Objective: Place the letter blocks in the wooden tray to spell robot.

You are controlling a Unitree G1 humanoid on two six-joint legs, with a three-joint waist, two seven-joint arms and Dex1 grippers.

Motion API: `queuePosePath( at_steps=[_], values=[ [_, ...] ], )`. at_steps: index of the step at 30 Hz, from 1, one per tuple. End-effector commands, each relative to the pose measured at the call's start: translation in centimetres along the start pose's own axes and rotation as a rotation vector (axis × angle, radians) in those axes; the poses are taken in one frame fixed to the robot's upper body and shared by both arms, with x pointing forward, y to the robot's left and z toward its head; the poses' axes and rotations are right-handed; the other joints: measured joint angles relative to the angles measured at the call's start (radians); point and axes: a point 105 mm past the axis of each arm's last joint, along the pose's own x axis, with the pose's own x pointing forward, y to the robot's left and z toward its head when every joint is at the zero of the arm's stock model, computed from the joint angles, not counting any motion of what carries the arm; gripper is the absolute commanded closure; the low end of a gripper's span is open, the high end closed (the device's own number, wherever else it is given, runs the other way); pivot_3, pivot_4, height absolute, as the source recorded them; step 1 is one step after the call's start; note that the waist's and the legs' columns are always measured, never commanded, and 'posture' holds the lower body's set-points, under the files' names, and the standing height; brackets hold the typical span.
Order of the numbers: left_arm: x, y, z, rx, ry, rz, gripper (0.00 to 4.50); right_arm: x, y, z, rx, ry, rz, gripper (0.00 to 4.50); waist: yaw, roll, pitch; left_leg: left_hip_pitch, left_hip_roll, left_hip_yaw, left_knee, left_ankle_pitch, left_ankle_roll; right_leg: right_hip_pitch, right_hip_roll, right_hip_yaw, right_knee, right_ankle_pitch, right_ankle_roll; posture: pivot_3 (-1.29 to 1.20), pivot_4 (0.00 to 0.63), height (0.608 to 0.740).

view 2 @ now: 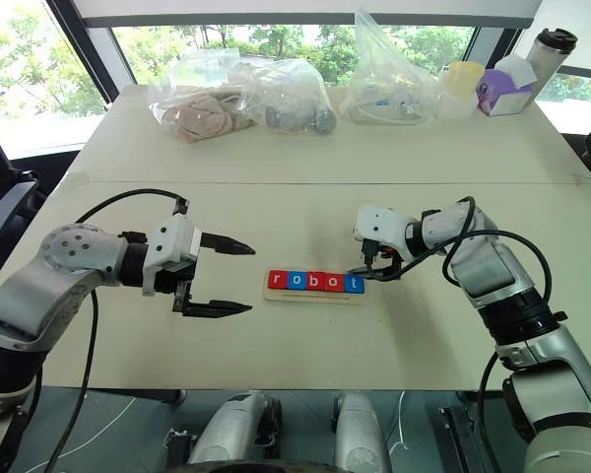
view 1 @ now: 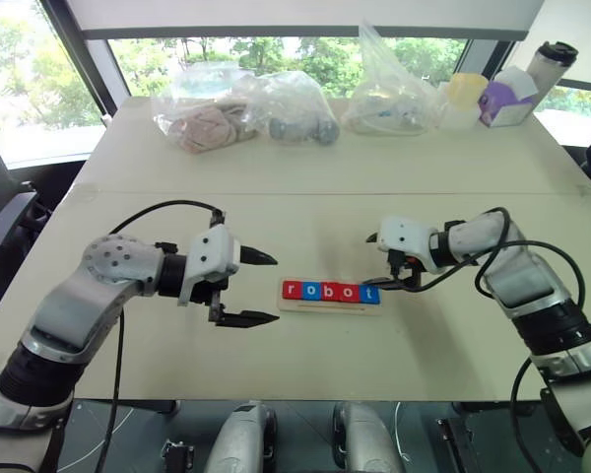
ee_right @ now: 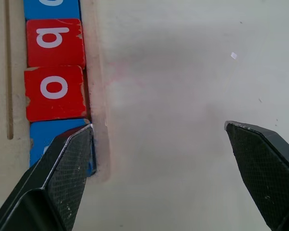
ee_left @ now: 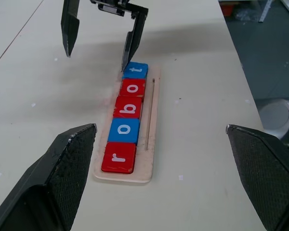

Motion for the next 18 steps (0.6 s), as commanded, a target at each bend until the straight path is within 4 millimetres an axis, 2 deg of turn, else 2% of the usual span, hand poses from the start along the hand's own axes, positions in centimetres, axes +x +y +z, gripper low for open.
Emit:
queuePosePath(
  at_steps=[1, 3, 6, 11, 14, 18],
  values=[
    [-0.2, -0.1, 1.0, 0.041, -0.019, 0.007, 0.00, -0.4, -0.1, 0.9, -0.038, -0.019, 0.002, 0.01, 0.000, 0.000, 0.000, 0.000, 0.000, 0.000, 0.000, 0.000, 0.000, 0.000, 0.000, 0.000, 0.000, 0.000, 0.000, 0.00, 0.150, 0.740],
    [-0.2, -0.1, 1.0, 0.040, -0.019, 0.008, 0.00, -0.4, 0.0, 1.1, -0.048, -0.022, 0.010, 0.01, 0.000, 0.000, 0.000, 0.000, 0.000, 0.000, 0.000, 0.000, 0.000, 0.000, 0.000, 0.000, 0.000, 0.000, 0.000, 0.00, 0.150, 0.740],
    [-0.2, -0.1, 1.0, 0.040, -0.018, 0.011, 0.00, -0.7, -1.0, 1.3, -0.062, -0.020, -0.042, 0.01, 0.000, 0.000, 0.000, 0.000, 0.000, 0.000, 0.000, 0.000, 0.000, 0.000, 0.000, 0.000, 0.000, 0.000, 0.000, 0.00, 0.150, 0.740],
    [-0.2, -0.1, 1.0, 0.039, -0.019, 0.012, 0.00, -2.8, -1.7, 1.9, -0.080, -0.016, -0.070, 0.01, 0.002, 0.000, 0.000, 0.000, 0.000, 0.000, 0.000, 0.000, 0.000, 0.000, 0.000, 0.000, 0.000, 0.000, 0.000, 0.00, 0.150, 0.740],
    [-0.3, -0.2, 1.0, 0.035, -0.021, 0.012, 0.00, -4.0, -1.0, 2.2, -0.081, -0.022, -0.059, 0.01, 0.005, 0.000, 0.000, 0.000, 0.000, 0.000, 0.000, 0.000, 0.000, 0.000, 0.000, 0.000, 0.000, 0.000, 0.000, 0.00, 0.150, 0.740],
    [-0.8, -0.2, 0.6, 0.005, -0.014, 0.029, 0.00, -6.0, 1.0, 2.7, -0.017, -0.042, -0.025, 0.01, 0.005, 0.000, 0.000, 0.000, 0.000, 0.000, 0.000, 0.000, 0.000, 0.000, 0.000, 0.000, 0.000, 0.000, 0.000, 0.00, 0.150, 0.740]
  ],
)
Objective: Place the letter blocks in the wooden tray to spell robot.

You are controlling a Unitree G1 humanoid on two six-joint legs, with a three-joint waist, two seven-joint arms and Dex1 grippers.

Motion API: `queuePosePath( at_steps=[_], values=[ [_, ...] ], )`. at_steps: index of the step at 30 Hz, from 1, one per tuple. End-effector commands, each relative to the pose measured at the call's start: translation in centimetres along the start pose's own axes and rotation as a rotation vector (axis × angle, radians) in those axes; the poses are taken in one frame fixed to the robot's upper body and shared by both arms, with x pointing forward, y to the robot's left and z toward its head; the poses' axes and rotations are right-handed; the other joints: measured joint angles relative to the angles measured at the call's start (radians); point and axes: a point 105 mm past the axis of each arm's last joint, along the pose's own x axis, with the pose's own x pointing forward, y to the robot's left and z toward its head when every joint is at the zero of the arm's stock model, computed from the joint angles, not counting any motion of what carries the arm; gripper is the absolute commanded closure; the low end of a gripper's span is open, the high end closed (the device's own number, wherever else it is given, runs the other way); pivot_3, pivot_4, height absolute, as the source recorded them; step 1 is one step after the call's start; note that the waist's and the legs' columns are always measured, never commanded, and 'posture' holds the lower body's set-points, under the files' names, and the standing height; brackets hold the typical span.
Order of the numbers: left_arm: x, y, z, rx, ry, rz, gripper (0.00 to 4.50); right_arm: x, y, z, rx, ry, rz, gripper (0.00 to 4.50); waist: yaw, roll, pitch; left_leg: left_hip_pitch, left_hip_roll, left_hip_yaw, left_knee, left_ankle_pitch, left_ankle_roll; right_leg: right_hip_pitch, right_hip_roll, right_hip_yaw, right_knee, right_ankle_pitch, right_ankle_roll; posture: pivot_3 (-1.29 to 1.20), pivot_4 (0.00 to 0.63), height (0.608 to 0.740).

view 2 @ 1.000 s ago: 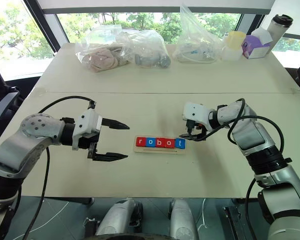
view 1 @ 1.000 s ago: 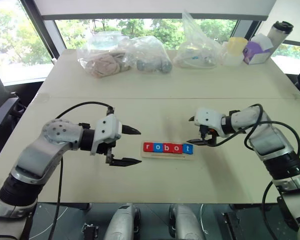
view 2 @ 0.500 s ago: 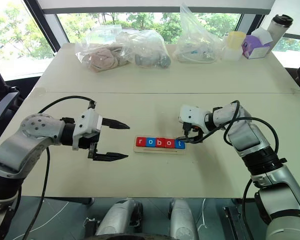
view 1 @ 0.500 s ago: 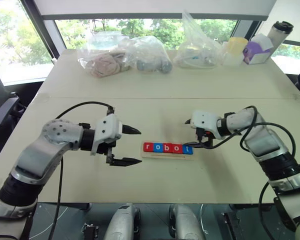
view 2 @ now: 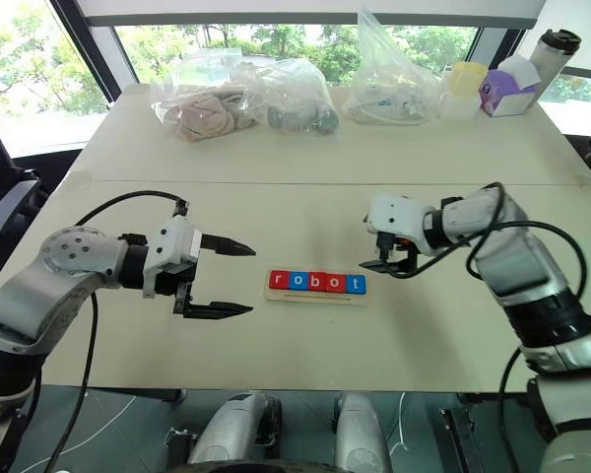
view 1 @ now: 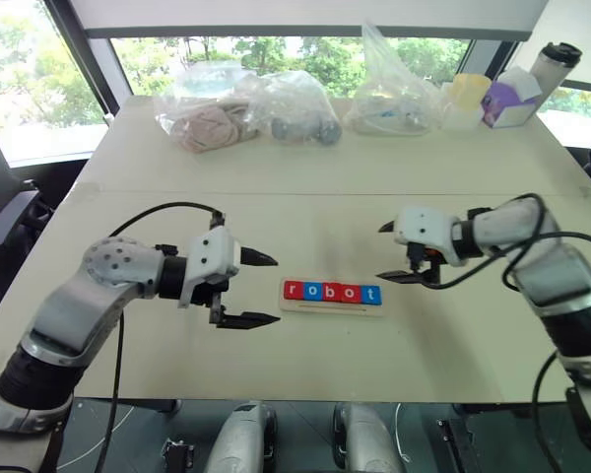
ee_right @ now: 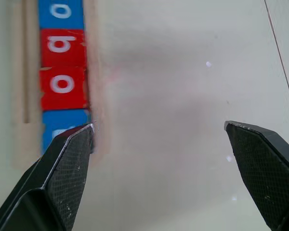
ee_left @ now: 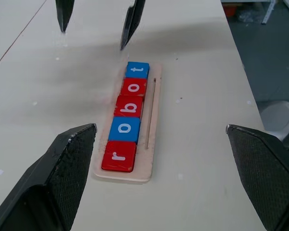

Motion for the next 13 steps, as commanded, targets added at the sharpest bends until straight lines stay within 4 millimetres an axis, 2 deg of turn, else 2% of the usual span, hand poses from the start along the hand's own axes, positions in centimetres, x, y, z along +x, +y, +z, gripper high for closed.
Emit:
queuePosePath(
  at_steps=[1, 7, 13],
  values=[
    [-1.0, 0.1, 0.7, 0.001, -0.013, 0.028, 0.00, -2.3, 1.1, 1.6, 0.037, -0.055, 0.001, 0.01, 0.000, 0.000, 0.000, 0.000, 0.000, 0.000, 0.000, 0.000, 0.000, 0.000, 0.000, 0.000, 0.000, 0.000, 0.000, 0.00, 0.150, 0.740],
    [-1.6, 0.2, 0.5, -0.058, -0.009, 0.053, 0.00, -4.7, 2.9, 1.8, 0.159, -0.060, -0.012, 0.01, -0.001, 0.000, 0.000, 0.000, 0.001, 0.000, 0.000, 0.000, 0.000, 0.000, -0.001, 0.000, 0.000, -0.002, -0.003, 0.00, 0.150, 0.740],
    [-2.2, 0.1, -0.3, -0.064, 0.030, 0.064, 0.00, -5.7, 5.1, 1.9, 0.252, -0.053, 0.015, 0.01, 0.000, 0.000, 0.000, 0.000, 0.001, 0.000, 0.000, 0.000, 0.000, 0.000, -0.002, 0.000, 0.000, -0.002, -0.004, 0.00, 0.150, 0.740]
  ],
)
